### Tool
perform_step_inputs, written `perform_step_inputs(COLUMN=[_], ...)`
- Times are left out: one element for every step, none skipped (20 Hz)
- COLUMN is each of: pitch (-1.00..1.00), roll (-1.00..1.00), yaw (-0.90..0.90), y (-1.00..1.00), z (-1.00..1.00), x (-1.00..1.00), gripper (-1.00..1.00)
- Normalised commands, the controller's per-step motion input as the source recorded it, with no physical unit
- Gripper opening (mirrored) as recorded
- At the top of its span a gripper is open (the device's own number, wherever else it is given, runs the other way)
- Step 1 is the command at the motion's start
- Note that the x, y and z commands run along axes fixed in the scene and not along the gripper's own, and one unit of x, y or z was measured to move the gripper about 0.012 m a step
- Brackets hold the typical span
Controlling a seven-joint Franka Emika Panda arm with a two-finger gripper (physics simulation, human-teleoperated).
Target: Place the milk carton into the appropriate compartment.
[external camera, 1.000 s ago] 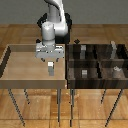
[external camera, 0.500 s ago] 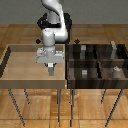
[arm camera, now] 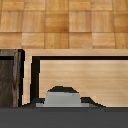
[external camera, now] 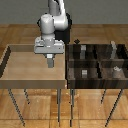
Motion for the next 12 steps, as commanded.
perform_step_inputs(pitch=[0.0, 0.0, 0.0, 0.0, 0.0, 0.0, 0.0, 0.0, 0.0, 0.0, 0.0, 0.0], roll=[0.0, 0.0, 0.0, 0.0, 0.0, 0.0, 0.0, 0.0, 0.0, 0.0, 0.0, 0.0], yaw=[0.0, 0.0, 0.0, 0.0, 0.0, 0.0, 0.0, 0.0, 0.0, 0.0, 0.0, 0.0], y=[0.0, 0.0, 0.0, 0.0, 0.0, 0.0, 0.0, 0.0, 0.0, 0.0, 0.0, 0.0], z=[1.0, 1.0, 1.0, 1.0, 1.0, 1.0, 1.0, 1.0, 1.0, 1.0, 1.0, 0.0], x=[0.0, 0.0, 0.0, 0.0, 0.0, 0.0, 0.0, 0.0, 0.0, 0.0, 0.0, 0.0], gripper=[-1.0, -1.0, -1.0, -1.0, -1.0, -1.0, -1.0, -1.0, -1.0, -1.0, -1.0, -1.0])
